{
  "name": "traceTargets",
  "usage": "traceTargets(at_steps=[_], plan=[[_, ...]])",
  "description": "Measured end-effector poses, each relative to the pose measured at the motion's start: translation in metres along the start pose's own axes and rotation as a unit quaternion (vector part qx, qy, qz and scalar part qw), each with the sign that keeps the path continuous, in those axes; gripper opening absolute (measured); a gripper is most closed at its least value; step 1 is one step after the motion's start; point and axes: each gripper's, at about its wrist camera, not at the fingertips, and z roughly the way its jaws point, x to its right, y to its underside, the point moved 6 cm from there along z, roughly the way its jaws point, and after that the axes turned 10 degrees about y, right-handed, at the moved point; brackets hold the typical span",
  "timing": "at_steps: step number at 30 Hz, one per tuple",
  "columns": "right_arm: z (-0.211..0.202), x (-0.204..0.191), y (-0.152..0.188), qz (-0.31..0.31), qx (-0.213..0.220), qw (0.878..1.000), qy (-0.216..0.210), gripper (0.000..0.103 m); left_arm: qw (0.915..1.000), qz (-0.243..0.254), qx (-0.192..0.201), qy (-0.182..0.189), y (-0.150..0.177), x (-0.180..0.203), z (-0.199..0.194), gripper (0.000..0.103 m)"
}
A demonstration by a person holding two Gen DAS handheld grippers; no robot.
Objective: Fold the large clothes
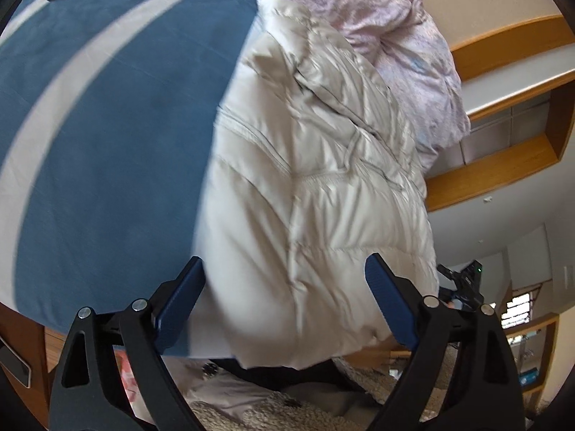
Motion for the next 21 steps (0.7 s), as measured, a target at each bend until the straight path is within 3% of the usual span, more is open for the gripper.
traceTargets(at_steps=[11,18,21], plan=[[0.002,-0.006,0.017,-0.011,-0.022,0.998,-0.061,0.069,0.999,-0.022,0.005,0.039,0.017,0.005,0.008,0.076],[0.001,-0.008,0.025,-0.019,-0.028,0.996,-0.078,0.066,0.9972,-0.038,0.014,0.063,0.025,0.007,0.011,0.073],[0.001,-0.008,0.029,-0.019,-0.027,0.996,-0.081,0.063,0.996,-0.053,0.024,0.068,0.026,0.004,0.012,0.066]])
